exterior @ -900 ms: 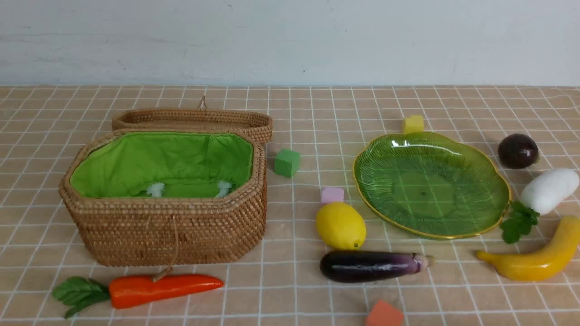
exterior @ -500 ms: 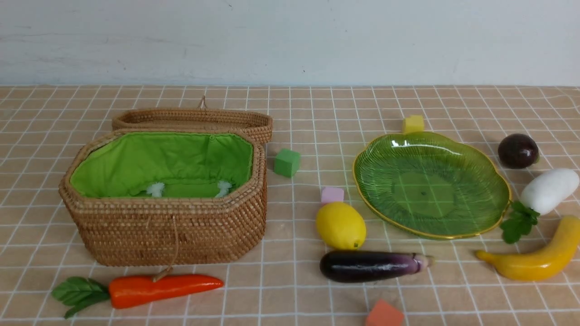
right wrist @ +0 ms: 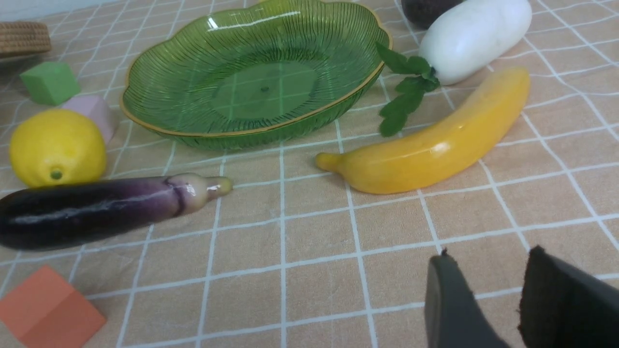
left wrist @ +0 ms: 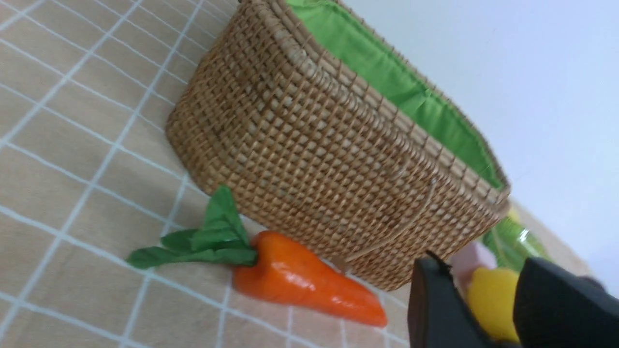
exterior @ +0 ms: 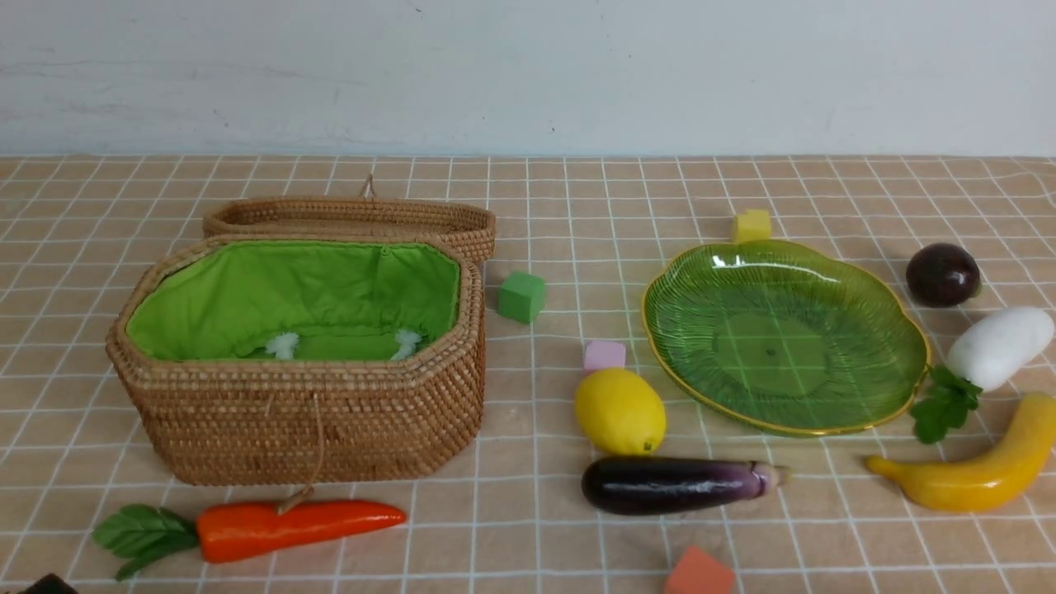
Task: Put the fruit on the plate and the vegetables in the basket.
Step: Use the left arm to grab a carrot and put it into the left basket
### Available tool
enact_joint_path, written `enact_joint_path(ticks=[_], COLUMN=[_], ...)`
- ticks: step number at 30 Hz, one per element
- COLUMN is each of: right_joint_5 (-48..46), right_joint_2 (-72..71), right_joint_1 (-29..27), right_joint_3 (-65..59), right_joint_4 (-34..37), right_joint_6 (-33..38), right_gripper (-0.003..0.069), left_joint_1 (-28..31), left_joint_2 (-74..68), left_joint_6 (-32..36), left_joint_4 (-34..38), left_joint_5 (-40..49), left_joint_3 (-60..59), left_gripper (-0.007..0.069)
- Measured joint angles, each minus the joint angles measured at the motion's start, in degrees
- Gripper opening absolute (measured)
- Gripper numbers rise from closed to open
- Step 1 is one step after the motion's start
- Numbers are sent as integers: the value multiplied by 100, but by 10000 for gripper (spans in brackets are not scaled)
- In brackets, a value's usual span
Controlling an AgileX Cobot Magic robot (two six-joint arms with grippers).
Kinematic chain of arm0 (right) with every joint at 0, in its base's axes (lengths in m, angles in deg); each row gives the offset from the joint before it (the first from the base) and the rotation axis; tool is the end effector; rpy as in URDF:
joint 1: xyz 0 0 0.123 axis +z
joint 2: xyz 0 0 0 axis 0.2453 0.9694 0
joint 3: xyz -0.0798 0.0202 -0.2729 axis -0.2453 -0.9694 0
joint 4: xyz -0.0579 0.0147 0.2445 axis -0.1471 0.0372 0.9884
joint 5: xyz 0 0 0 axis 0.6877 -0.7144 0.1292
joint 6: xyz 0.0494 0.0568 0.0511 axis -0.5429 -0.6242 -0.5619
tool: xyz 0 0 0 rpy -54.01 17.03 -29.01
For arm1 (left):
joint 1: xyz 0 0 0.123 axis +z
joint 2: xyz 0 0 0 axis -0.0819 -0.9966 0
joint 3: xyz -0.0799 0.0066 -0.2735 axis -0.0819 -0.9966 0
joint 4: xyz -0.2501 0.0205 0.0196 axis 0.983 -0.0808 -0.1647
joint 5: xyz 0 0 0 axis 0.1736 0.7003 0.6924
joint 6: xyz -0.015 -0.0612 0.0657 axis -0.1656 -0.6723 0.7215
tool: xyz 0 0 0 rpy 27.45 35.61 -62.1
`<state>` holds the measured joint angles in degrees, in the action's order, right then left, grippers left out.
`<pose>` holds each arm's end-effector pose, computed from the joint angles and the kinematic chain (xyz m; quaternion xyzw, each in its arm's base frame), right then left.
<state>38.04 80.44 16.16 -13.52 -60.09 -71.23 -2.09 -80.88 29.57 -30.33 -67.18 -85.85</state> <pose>0.0521 0.0008 0.1745 0.0555 0.8033 0.0542 0.5905 0.0557 -0.0104 0.1884 -0.2087 0.7108 -0.2896 0.6061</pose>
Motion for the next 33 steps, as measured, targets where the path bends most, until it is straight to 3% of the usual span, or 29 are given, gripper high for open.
enact_joint_path(ticks=[12,17,20,22,28,31,33], right_joint_5=[0,100,343,728,1457,474,-498], right_joint_2=[0,0,0,0,0,53,375], right_joint_1=[0,0,0,0,0,32,179], right_joint_3=[0,-7,-58,-66,-31,500,1273], right_joint_4=[0,107,757,1493,2210,2426,2428], right_joint_6=[0,-121,-548,-997,-1318,-1304,-826], right_gripper=[242,242,242,242,224,169,123], left_joint_1=[0,0,0,0,0,0,0], left_joint_2=[0,0,0,0,-331,-1123,-1983], left_joint_6=[-431,-599,-569,-294,649,1575,2602], left_joint_4=[479,378,273,211,314,622,1010], left_joint_5=[-1141,-898,-563,-30,1304,2302,3165], left_joint_3=[0,128,466,953,1833,2315,2702], left_gripper=[221,25,-13,-13,-13,-13,-13])
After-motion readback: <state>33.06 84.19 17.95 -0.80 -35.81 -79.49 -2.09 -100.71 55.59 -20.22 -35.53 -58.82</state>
